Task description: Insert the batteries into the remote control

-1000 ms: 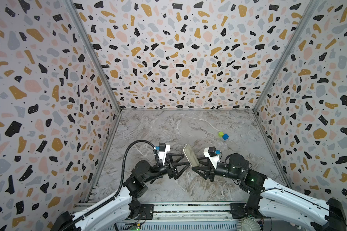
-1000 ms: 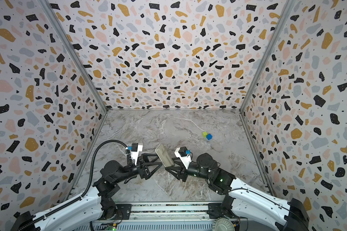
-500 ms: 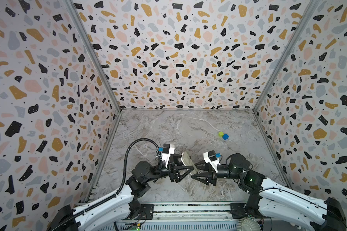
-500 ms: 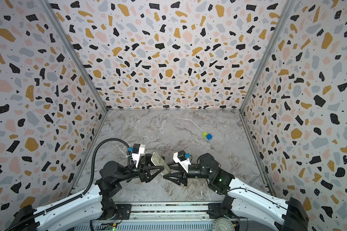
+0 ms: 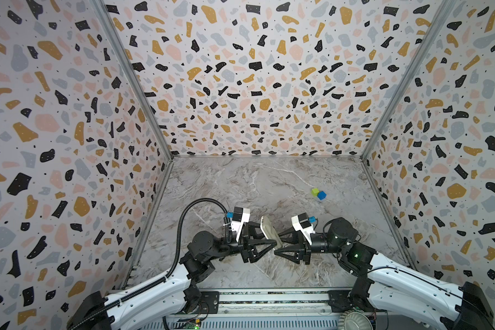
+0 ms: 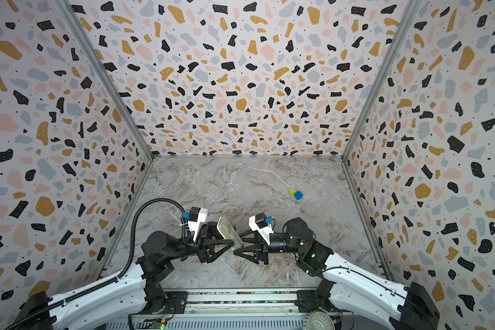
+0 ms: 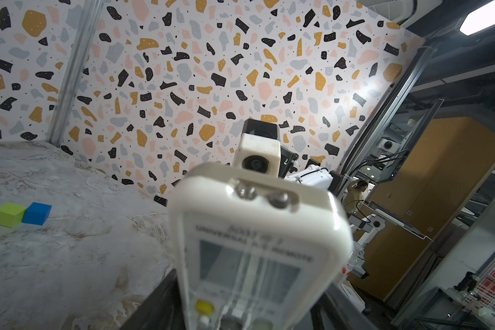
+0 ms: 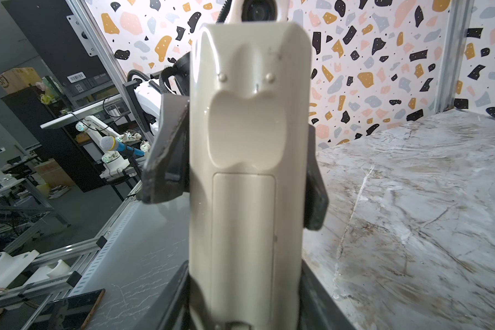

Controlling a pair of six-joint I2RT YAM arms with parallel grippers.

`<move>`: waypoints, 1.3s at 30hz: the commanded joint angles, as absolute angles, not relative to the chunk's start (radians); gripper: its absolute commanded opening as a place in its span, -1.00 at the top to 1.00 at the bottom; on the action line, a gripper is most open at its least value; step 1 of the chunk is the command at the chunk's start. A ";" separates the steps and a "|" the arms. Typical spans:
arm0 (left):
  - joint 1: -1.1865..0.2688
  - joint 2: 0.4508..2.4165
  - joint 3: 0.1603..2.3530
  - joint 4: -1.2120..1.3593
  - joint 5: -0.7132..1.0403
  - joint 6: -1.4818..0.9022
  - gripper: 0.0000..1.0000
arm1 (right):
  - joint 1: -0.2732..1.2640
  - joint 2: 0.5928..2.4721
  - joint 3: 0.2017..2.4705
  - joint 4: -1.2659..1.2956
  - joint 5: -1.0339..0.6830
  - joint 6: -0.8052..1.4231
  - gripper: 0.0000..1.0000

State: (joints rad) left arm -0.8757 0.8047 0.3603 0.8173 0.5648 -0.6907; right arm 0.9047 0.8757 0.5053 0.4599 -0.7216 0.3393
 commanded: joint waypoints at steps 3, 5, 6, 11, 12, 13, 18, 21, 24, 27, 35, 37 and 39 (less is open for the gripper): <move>-0.886 0.811 0.397 0.899 0.584 -0.676 -0.03 | 0.891 0.884 0.487 0.548 -0.769 0.379 0.89; -0.887 0.811 0.397 0.900 0.584 -0.676 0.11 | 0.885 0.888 0.483 0.560 -0.778 0.386 0.89; -0.888 0.810 0.397 0.902 0.582 -0.676 0.16 | 0.883 0.890 0.482 0.560 -0.779 0.389 0.89; -0.888 0.811 0.397 0.879 0.555 -0.666 0.47 | 0.872 0.889 0.484 0.549 -0.781 0.387 0.68; -0.887 0.813 0.399 0.872 0.550 -0.664 0.52 | 0.872 0.886 0.485 0.544 -0.775 0.386 0.51; -0.888 0.812 0.399 0.864 0.543 -0.663 0.55 | 0.872 0.879 0.485 0.537 -0.763 0.382 0.28; -0.887 0.795 0.413 0.773 0.471 -0.644 0.69 | 0.873 0.846 0.482 0.474 -0.684 0.356 -0.56; -0.887 0.777 0.456 0.600 0.363 -0.606 0.69 | 0.873 0.827 0.478 0.425 -0.638 0.337 -1.00; -0.882 0.779 0.535 0.324 0.189 -0.549 0.69 | 0.873 0.787 0.469 0.352 -0.526 0.312 -0.98; -0.850 0.837 0.632 0.095 0.106 -0.520 0.69 | 0.873 0.727 0.460 0.276 -0.393 0.288 -0.98; -0.748 1.077 0.866 -0.334 -0.061 -0.517 0.73 | 0.873 0.646 0.467 0.055 -0.064 0.245 -0.98; -0.746 1.154 0.915 -0.409 -0.093 -0.513 0.75 | 0.873 0.647 0.459 0.034 -0.029 0.244 -0.98; -0.746 1.213 0.944 -0.441 -0.096 -0.515 0.75 | 0.873 0.649 0.447 0.027 -0.004 0.243 -0.98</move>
State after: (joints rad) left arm -0.7471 1.1667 0.8959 -0.2955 -0.0311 -0.5343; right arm 0.8761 0.6559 0.4549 0.0944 -0.1101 0.2619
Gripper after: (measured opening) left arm 0.515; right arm 0.990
